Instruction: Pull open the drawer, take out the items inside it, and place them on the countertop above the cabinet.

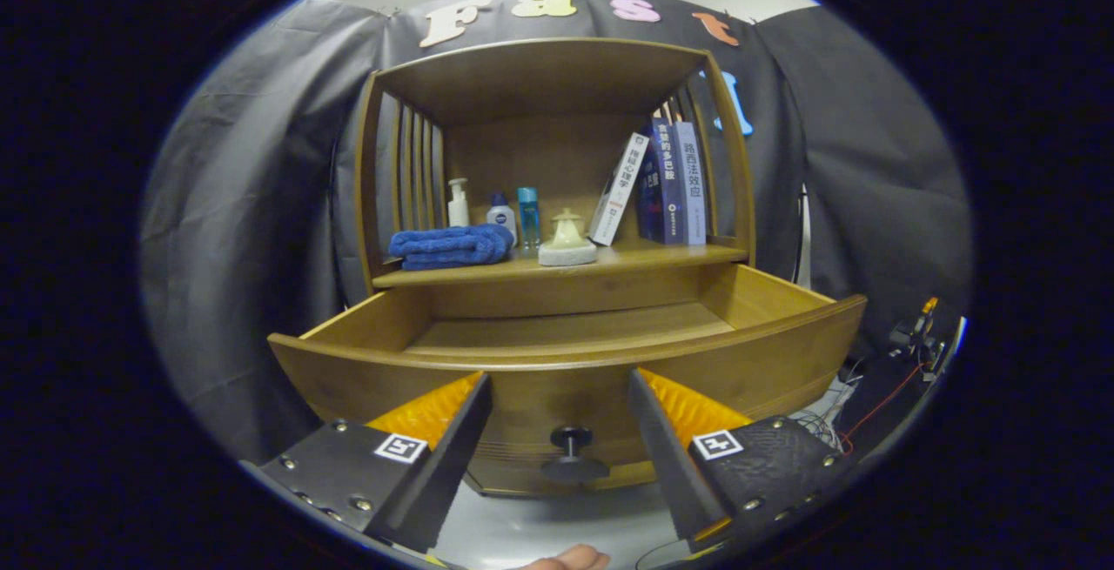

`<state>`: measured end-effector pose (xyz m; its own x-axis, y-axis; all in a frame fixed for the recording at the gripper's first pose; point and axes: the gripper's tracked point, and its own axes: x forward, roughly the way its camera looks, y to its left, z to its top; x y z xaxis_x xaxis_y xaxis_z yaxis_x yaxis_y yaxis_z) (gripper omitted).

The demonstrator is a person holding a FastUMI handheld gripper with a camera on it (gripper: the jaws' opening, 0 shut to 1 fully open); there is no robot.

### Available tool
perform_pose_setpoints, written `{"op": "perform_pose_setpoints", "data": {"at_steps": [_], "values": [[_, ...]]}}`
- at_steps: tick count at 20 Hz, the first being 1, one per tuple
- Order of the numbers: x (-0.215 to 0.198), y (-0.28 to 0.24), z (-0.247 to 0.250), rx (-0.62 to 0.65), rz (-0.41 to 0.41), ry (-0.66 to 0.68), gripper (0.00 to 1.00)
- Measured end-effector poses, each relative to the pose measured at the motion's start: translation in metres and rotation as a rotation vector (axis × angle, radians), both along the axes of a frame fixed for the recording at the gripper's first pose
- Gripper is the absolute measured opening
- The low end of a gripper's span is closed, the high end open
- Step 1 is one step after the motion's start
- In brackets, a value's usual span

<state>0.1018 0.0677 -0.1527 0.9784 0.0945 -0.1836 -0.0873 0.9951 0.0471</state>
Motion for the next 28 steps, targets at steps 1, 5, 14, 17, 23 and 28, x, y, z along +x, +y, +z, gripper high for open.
{"op": "perform_pose_setpoints", "data": {"at_steps": [1,5,14,17,23,28], "values": [[0.000,-0.001,0.000,-0.002,-0.001,-0.003,0.95],[0.003,0.002,0.000,0.003,-0.001,-0.004,0.96],[0.044,0.009,0.006,0.013,-0.014,-0.022,0.97],[0.060,0.012,0.007,0.027,-0.013,-0.019,0.98],[0.095,0.016,0.005,0.031,-0.010,-0.006,0.97],[0.124,0.021,0.003,0.053,-0.010,-0.003,0.98]]}}
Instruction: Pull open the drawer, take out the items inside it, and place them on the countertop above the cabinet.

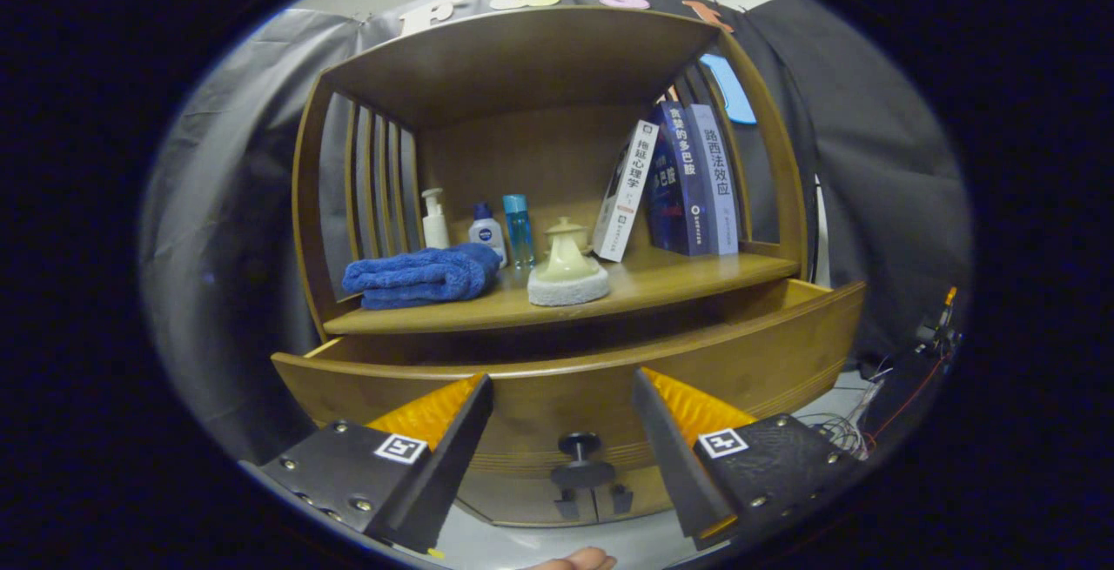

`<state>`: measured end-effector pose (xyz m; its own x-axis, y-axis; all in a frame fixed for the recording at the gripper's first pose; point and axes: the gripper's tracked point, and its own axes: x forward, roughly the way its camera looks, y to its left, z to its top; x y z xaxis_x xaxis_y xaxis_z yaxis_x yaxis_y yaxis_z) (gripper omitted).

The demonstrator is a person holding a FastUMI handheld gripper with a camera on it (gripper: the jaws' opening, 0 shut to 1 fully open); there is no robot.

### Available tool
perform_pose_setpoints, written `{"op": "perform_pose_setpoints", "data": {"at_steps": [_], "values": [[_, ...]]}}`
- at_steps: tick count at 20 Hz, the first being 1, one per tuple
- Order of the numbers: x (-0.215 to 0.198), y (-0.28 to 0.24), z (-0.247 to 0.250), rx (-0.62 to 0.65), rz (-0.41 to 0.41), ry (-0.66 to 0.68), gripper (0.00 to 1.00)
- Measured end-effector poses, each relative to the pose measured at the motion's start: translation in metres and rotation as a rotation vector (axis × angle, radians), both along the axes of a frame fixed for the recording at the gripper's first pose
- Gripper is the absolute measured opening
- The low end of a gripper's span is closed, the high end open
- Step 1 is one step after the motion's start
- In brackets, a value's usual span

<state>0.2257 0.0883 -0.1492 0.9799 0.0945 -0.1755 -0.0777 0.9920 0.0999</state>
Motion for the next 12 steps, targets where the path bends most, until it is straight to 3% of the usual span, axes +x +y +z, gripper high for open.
{"op": "perform_pose_setpoints", "data": {"at_steps": [12], "values": [[0.042,0.006,-0.003,0.013,0.000,0.017,0.97]]}}
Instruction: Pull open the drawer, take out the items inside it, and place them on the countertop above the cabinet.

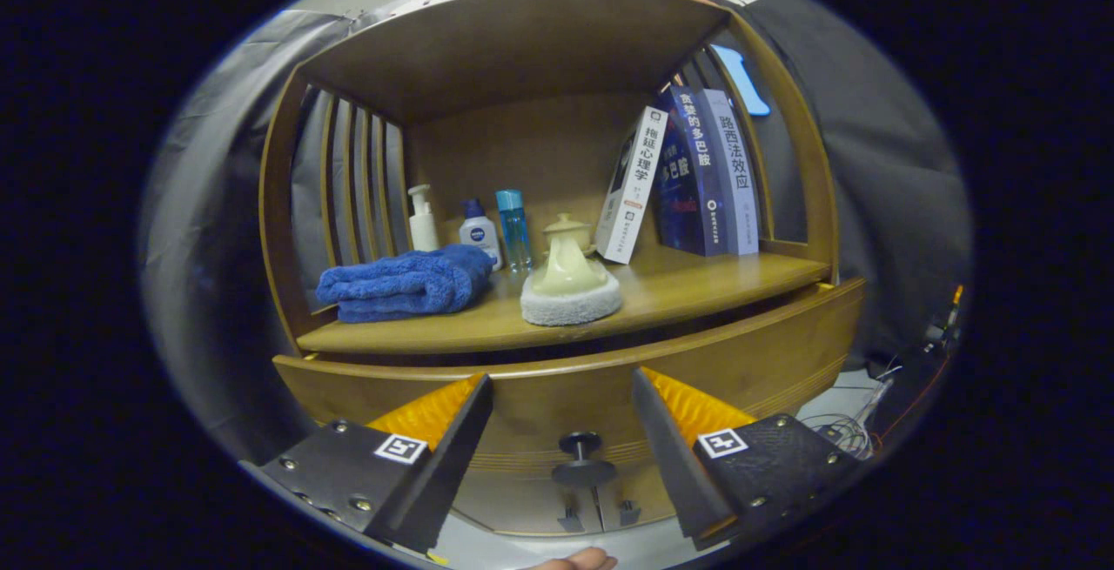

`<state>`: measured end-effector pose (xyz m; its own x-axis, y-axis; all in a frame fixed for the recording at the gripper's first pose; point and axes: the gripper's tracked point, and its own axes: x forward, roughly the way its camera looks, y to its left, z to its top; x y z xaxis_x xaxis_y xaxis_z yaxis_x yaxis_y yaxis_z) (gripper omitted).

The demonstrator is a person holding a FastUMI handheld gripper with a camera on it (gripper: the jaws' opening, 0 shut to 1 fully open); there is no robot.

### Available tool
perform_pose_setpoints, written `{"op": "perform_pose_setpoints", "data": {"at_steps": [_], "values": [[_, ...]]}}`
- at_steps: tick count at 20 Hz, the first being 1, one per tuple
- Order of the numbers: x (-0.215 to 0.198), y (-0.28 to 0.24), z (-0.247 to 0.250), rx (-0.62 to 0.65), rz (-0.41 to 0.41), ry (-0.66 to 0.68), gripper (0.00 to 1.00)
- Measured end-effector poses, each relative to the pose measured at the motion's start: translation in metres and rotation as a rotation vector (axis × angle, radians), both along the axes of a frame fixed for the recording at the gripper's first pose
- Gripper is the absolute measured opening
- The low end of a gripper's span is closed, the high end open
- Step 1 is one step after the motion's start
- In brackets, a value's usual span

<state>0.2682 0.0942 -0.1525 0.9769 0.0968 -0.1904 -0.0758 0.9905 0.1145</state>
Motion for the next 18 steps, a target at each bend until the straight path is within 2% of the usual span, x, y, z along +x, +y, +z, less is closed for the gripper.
{"op": "perform_pose_setpoints", "data": {"at_steps": [10,18], "values": [[0.021,0.004,-0.004,0.047,-0.001,0.016,0.99],[0.022,0.004,-0.002,0.066,-0.001,0.010,0.99]]}}
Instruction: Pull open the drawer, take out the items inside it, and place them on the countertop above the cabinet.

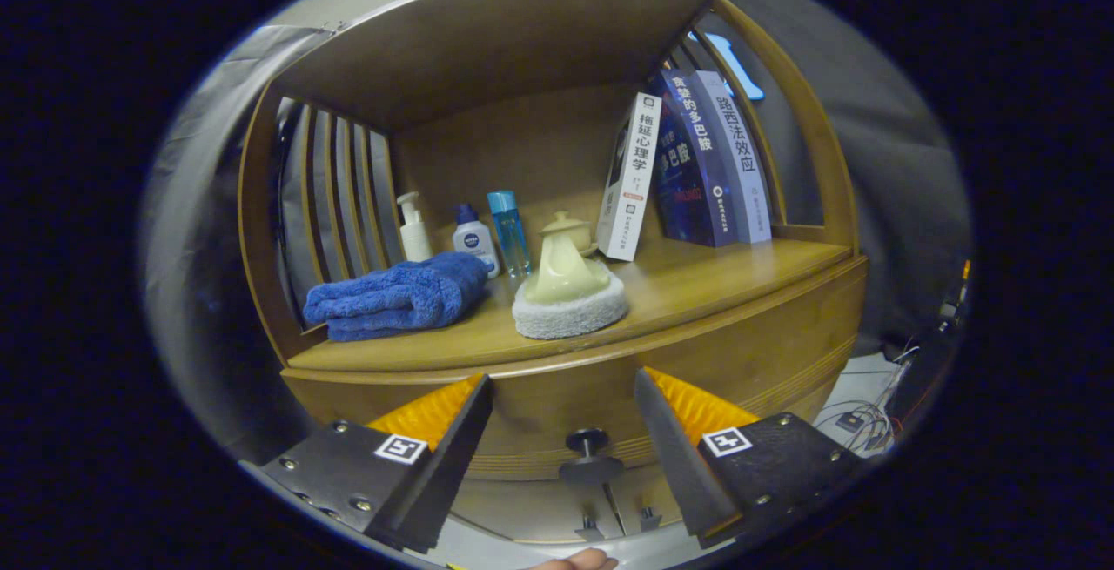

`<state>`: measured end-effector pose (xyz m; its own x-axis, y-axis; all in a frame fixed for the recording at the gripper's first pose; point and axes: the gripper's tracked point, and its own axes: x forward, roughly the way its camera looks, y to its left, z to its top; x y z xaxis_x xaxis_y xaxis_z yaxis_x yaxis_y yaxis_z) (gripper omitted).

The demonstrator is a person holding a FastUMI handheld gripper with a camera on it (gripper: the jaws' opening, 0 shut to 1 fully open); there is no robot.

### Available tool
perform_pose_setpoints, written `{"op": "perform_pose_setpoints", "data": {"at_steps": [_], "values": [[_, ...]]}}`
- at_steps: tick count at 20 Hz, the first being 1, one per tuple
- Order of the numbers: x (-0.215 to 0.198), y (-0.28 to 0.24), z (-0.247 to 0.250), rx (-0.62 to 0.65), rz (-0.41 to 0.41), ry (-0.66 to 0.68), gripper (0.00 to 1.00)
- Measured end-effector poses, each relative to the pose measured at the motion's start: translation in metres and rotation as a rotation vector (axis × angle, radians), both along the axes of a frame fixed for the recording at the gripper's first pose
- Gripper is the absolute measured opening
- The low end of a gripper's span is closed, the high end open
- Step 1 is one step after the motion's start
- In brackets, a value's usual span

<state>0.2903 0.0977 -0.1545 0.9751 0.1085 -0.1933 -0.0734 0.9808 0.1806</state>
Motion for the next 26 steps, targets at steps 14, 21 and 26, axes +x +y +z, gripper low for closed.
{"op": "perform_pose_setpoints", "data": {"at_steps": [14,21,26], "values": [[-0.078,-0.017,0.120,-0.131,-0.011,-0.075,0.99],[-0.145,-0.031,0.158,-0.183,-0.007,-0.062,0.99],[-0.185,-0.031,0.163,-0.204,0.020,-0.079,0.99]]}}
